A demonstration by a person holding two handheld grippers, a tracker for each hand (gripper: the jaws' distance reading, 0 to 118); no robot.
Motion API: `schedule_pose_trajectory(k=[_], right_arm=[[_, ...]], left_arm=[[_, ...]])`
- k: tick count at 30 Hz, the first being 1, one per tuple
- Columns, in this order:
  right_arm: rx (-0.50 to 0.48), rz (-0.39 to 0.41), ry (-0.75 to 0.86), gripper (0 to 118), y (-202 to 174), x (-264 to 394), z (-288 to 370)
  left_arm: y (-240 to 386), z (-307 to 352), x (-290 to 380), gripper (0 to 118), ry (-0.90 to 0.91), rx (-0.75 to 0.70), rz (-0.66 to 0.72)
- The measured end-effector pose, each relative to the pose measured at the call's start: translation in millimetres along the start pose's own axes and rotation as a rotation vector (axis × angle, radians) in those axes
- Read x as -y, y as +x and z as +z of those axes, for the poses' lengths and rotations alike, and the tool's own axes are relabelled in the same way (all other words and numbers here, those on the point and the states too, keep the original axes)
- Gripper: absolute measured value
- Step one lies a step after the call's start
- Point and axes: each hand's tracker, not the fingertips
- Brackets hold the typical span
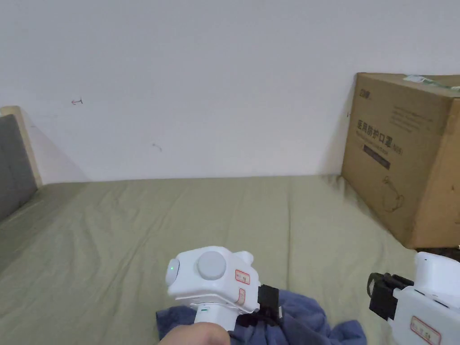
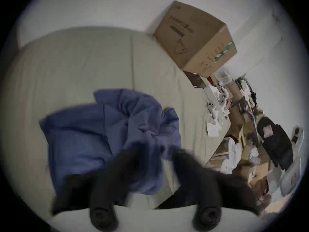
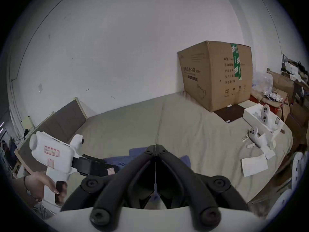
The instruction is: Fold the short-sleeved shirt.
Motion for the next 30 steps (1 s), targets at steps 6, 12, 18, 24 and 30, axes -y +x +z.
schedule_pose_trajectory(k=[6,12,18,24,30], right_arm=[[0.005,0.001,-0.024,0,0,6,-5],[0.019,-0.012,0.018,0,-2,5,-4],[0.028,-0.013,0.088,0,-2,9,1],[0.044,-0.009,0.097,0,-5,10,2],[0.038,-0.006,0.063,0,-6,13,0]], left_arm=[[-27,33,-1,110,0.047,0.157,0.157],[-26,125,23,110,0.432,-0.120,-0.055],[-34,173,92,55,0.675,-0.316,-0.134],[-64,181,123,0,0.553,-0.369,-0.028],[-134,128,123,0,0.149,-0.398,0.145]])
